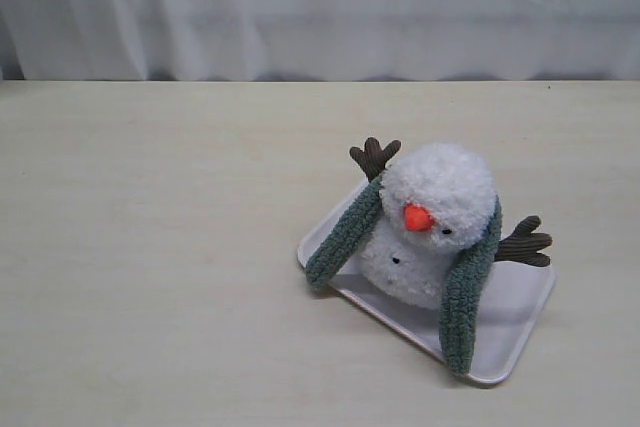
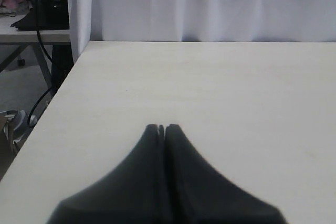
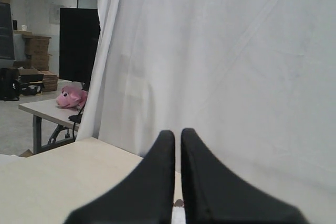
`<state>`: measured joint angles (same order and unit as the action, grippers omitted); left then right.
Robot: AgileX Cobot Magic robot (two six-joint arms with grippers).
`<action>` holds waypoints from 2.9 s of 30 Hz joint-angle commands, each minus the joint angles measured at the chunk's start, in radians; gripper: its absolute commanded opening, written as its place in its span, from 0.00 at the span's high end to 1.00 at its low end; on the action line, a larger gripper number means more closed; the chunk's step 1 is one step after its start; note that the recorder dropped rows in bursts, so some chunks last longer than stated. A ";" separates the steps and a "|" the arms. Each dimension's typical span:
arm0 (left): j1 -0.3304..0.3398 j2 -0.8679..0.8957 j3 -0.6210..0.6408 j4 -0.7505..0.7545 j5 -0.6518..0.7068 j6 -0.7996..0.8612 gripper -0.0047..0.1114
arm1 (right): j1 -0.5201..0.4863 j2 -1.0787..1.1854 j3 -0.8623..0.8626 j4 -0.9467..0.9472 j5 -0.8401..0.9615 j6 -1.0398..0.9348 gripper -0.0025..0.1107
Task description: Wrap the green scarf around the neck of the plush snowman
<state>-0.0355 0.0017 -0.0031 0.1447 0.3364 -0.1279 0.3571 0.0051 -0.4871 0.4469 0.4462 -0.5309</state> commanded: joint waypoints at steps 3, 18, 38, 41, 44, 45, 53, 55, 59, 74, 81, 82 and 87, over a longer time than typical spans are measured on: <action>0.000 -0.002 0.003 0.001 -0.008 0.002 0.96 | -0.105 -0.005 0.005 -0.081 -0.028 0.023 0.94; 0.000 -0.002 0.003 0.001 -0.006 0.001 0.96 | -0.255 -0.005 0.426 -0.447 -0.579 0.344 0.94; 0.000 -0.002 0.003 0.001 -0.006 0.001 0.96 | -0.255 -0.005 0.487 -0.567 -0.232 0.592 0.94; 0.000 -0.002 0.003 0.001 -0.006 0.001 0.96 | -0.255 -0.005 0.487 -0.594 -0.179 0.616 0.94; 0.000 -0.002 0.003 0.001 -0.006 0.001 0.96 | -0.255 -0.005 0.487 -0.594 -0.130 0.597 0.94; 0.000 -0.002 0.003 0.001 -0.006 0.001 0.96 | -0.255 -0.005 0.487 -0.594 -0.106 0.597 0.94; 0.000 -0.002 0.003 0.001 -0.006 0.001 0.96 | -0.255 -0.005 0.487 -0.583 -0.100 0.597 0.94; 0.000 -0.002 0.003 0.001 -0.006 0.001 0.96 | -0.255 -0.005 0.487 -0.572 -0.100 0.593 0.94; 0.000 -0.002 0.003 0.001 -0.006 0.001 0.96 | -0.255 -0.005 0.487 -0.560 -0.103 0.587 0.94; 0.000 -0.002 0.003 0.001 -0.006 0.001 0.96 | -0.255 -0.005 0.487 -0.533 -0.099 0.564 0.94; 0.000 -0.002 0.003 0.001 -0.006 0.001 0.96 | -0.255 -0.005 0.487 -0.505 -0.099 0.524 0.94; 0.000 -0.002 0.003 0.001 -0.006 0.001 0.96 | -0.255 -0.005 0.487 -0.502 -0.099 0.524 0.94; 0.000 -0.002 0.003 0.001 -0.006 0.001 0.96 | -0.255 -0.005 0.487 -0.502 -0.099 0.524 0.94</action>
<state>-0.0355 0.0017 -0.0031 0.1447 0.3388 -0.1279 0.1066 0.0048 -0.0035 -0.0570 0.3460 0.0000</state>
